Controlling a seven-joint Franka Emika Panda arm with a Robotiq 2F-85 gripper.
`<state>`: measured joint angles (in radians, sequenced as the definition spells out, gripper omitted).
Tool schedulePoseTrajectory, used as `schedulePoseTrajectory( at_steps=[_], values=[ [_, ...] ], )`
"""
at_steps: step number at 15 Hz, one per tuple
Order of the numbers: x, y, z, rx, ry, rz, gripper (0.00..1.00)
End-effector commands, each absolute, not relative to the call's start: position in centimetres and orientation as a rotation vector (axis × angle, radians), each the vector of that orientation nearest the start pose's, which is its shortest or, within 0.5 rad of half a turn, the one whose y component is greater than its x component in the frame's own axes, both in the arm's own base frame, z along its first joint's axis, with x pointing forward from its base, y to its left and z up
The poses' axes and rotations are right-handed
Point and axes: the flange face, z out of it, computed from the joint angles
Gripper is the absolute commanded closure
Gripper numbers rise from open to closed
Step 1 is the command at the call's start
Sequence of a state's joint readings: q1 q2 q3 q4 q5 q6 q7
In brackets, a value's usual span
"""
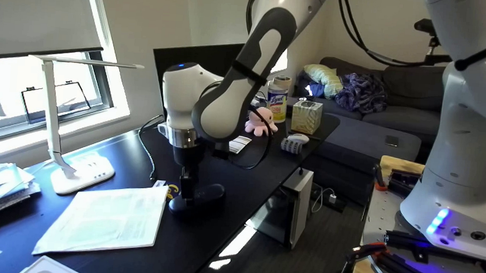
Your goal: Move the eyeglass case from the desk to on top of the tissue box
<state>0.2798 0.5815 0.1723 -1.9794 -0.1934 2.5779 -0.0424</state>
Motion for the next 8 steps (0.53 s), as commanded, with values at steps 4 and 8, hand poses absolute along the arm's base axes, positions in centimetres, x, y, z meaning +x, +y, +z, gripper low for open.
schedulePoseTrajectory(
  at_steps=[4, 8],
  values=[
    [57.6, 27.1, 14.0, -2.911, -1.244, 0.109, 0.0],
    [58.2, 27.0, 13.3, -2.854, -1.389, 0.228, 0.0]
  ],
)
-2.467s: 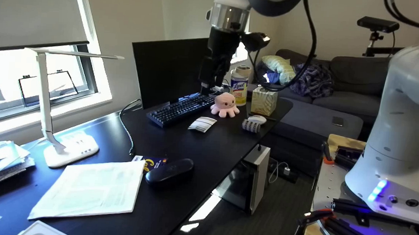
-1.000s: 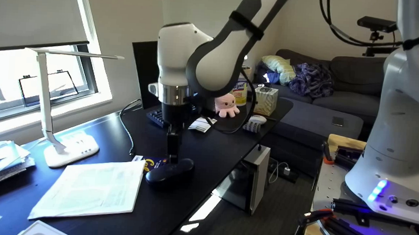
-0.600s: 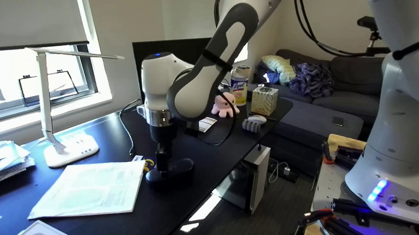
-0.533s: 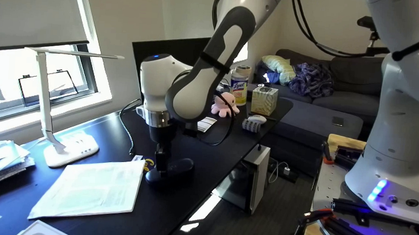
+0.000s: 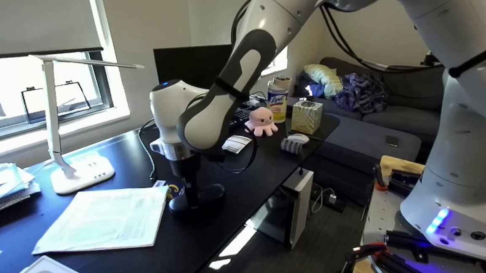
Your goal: Move the eyeglass case from the desk to on top of the tissue box
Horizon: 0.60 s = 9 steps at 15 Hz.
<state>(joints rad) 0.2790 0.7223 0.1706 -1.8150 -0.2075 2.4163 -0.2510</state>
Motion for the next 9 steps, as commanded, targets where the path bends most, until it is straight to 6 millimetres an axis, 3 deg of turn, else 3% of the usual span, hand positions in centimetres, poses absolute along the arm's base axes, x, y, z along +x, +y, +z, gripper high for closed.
schedulePoseTrajectory(
  at_steps=[1, 2, 3, 4, 7, 9],
  values=[
    [58.5, 26.9, 13.2, -2.848, -1.41, 0.242, 0.0],
    [58.8, 26.9, 13.1, -2.842, -1.429, 0.261, 0.0],
    [59.0, 26.9, 13.0, -2.833, -1.45, 0.274, 0.25],
    [59.1, 27.0, 13.0, -2.806, -1.476, 0.281, 0.26],
    [59.6, 27.0, 12.7, -2.786, -1.507, 0.296, 0.46],
    [59.6, 27.0, 12.6, -2.772, -1.521, 0.313, 0.49]
  ],
)
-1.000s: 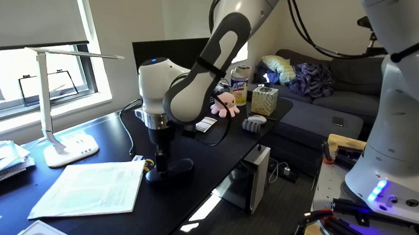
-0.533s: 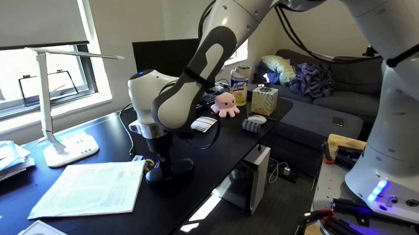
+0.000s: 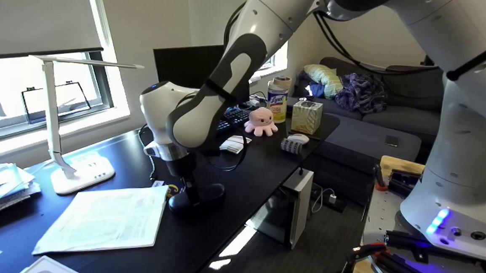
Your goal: Move the eyeglass case from the desk to on top of the tissue box
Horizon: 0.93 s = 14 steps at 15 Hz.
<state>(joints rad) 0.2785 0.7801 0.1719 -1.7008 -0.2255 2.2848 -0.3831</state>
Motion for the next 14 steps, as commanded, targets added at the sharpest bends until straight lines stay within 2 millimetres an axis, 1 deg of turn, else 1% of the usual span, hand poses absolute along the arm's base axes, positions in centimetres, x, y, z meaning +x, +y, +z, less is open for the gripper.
schedulePoseTrajectory(
  at_steps=[1, 3, 5, 7, 9, 11, 12, 13, 14],
  values=[
    [59.6, 27.0, 12.7, -2.778, -1.505, 0.314, 0.49],
    [59.6, 26.2, 13.6, -2.799, -1.422, 0.265, 0.49],
    [59.3, 24.0, 15.1, -2.848, -1.241, 0.209, 0.49],
    [58.0, 20.4, 16.6, -2.878, -1.081, 0.18, 0.49],
    [57.1, 17.6, 17.9, -2.9, -0.925, 0.137, 0.49],
    [55.8, 14.4, 19.4, -2.921, -0.768, 0.091, 0.49],
    [54.9, 13.1, 20.3, -2.927, -0.694, 0.071, 0.49],
    [54.0, 11.3, 21.2, -2.935, -0.617, 0.046, 0.49],
    [52.9, 10.0, 22.2, -2.94, -0.541, 0.026, 0.49]
  ],
)
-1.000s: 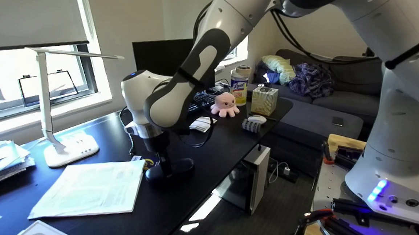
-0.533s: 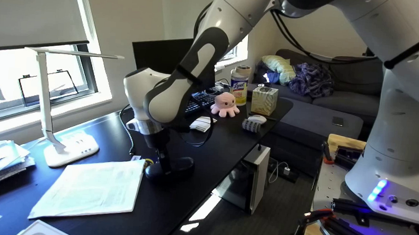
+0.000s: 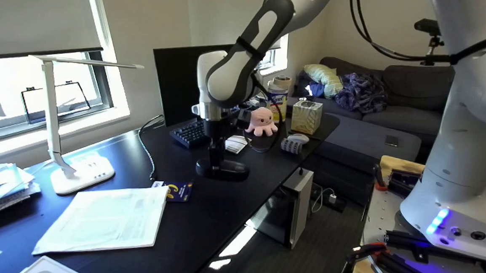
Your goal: Move the eyeglass case from the desk to on top of the tissue box
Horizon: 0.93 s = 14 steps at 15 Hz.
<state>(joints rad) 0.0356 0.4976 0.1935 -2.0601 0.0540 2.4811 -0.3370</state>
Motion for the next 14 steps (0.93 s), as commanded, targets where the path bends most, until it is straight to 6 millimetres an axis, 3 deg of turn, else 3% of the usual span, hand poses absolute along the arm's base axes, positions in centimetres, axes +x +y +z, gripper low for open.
schedulePoseTrajectory(
  at_steps=[1, 8, 12, 14],
  values=[
    [52.1, 8.3, 23.1, -2.946, -0.462, 0.005, 0.49],
    [46.2, -4.8, 31.0, -3.029, 0.049, -0.134, 0.49],
    [42.9, -14.6, 34.9, -3.046, 0.383, -0.222, 0.49],
    [41.2, -18.4, 36.7, -2.971, 0.495, -0.307, 0.49]
  ],
)
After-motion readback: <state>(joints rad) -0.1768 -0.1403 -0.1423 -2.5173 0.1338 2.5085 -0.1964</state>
